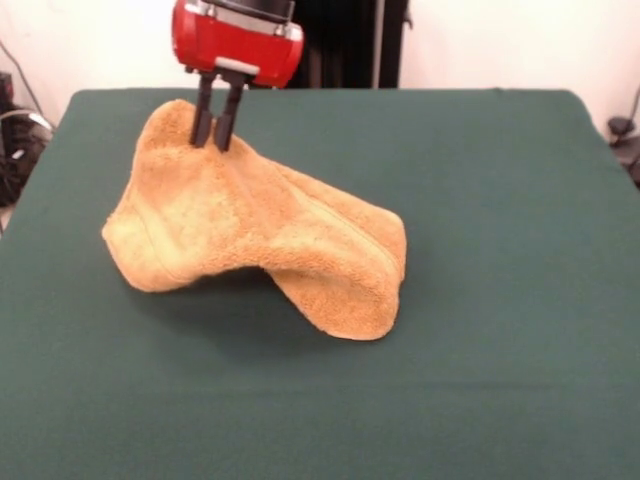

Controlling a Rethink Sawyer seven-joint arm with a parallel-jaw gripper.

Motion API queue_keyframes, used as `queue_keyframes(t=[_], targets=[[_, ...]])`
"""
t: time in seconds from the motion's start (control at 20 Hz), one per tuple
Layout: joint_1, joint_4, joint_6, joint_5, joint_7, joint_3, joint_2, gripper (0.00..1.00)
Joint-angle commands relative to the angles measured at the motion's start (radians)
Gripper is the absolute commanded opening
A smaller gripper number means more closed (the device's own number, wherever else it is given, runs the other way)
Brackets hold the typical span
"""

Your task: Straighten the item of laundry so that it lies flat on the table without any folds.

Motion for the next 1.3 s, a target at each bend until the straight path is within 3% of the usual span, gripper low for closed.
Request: queue_keyframes(t=[0.05,0.4,0.75,1.3], targets=[[0.059,0.153,-0.103,0.031,0.261,-0.017,0.084,0.0],[0.083,0.165,-0.172,0.048,0.259,-0.06,0.134,0.0],[0.082,0.19,-0.328,0.052,0.265,-0.09,0.2,0.0],[0.105,0.19,-0.541,0.131,0.263,-0.133,0.344,0.0]])
